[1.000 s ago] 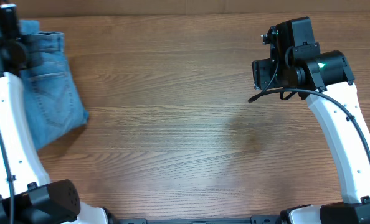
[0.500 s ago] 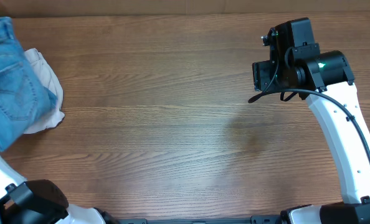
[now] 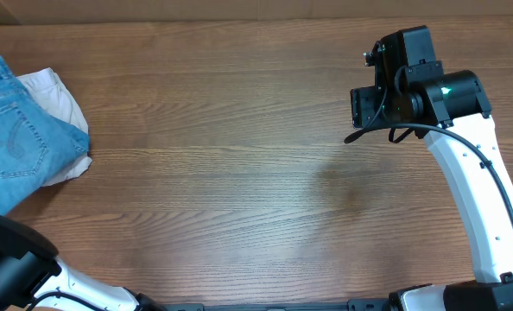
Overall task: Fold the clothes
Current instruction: 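Carry the jeans with the left gripper onto the left clothes stack, then release the jeans on the stack and lift the left gripper away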
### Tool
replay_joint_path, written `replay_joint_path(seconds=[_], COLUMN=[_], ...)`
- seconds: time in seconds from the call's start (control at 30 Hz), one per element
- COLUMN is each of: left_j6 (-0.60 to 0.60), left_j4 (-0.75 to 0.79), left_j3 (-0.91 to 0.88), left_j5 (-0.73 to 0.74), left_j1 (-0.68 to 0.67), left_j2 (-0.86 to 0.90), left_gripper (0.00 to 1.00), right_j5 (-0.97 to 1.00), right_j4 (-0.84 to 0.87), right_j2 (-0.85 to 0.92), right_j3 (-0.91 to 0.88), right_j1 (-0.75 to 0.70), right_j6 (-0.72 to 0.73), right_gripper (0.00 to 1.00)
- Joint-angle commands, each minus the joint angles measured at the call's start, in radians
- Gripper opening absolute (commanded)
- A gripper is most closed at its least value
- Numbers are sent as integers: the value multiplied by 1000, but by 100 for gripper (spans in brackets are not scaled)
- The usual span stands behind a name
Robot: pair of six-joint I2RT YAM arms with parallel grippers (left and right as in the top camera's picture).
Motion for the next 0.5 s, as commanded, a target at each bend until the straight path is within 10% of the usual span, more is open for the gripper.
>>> replay_joint_path(seconds=[0.0,0.23,0.47], left_j6=[-58,-278,-335], left_j4=[17,0,-30], left_j3=[35,38,87], left_j5=[19,-40,136], left_j1=[44,120,165], left_j2=[18,32,-93], left_gripper=[13,85,94], right_j5=[0,0,0], right_j4=[2,2,8], right_j2=[-4,-4,-4], right_j3=[6,6,6], right_j1=[-2,-2,-2], right_j6=[12,12,12], right_gripper=[69,69,69])
